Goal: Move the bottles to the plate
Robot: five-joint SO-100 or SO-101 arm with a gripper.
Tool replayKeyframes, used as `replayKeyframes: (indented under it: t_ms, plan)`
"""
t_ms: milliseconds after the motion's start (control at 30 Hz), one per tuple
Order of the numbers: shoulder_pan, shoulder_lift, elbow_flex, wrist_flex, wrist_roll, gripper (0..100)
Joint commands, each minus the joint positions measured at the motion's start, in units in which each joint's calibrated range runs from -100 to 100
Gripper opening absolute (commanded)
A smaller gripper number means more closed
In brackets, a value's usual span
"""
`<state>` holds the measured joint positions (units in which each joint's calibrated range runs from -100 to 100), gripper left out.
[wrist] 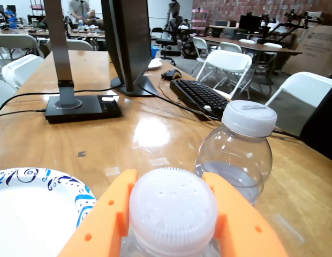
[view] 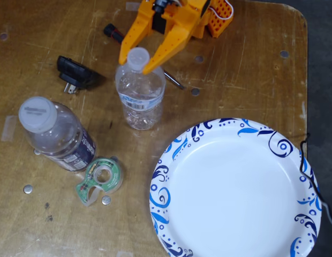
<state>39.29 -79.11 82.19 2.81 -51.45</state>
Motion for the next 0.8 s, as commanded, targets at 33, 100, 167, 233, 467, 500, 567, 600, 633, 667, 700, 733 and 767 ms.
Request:
replayKeyframes:
  t_ms: [33, 100, 167, 233, 467, 500, 567, 600, 633, 667, 700, 733, 767]
  plan:
    - [0.5, -0.5, -2.4, 0.1, -0.1, 3]
    - [0.5, -0.5, -2.6, -0.5, -0.1, 3]
    - [0.5, -0.5, -3.5, -0.4, -0.1, 3]
    - [0.3, -0.6, -4.5, -0.8, -0.1, 3]
    - [-3.7, 0.2, -15.4, 1.3, -1.4, 2]
    - [-4.4, 0.4, -17.5, 2.5, -1.9, 2]
    - [-6.1, 1.0, -21.3, 5.0, -1.9, 2]
    - [-7.6, 1.9, -23.2, 6.2, -2.1, 2]
    - [-9.5, 2.6, -25.0, 7.4, -1.9, 2]
    - [-11.3, 3.4, -27.0, 8.4, -1.9, 2]
    - [-13.5, 4.4, -28.8, 9.4, -1.9, 2]
    - [-15.5, 5.5, -30.4, 10.0, -1.9, 2]
    - [-17.6, 6.9, -31.7, 10.2, -1.9, 2]
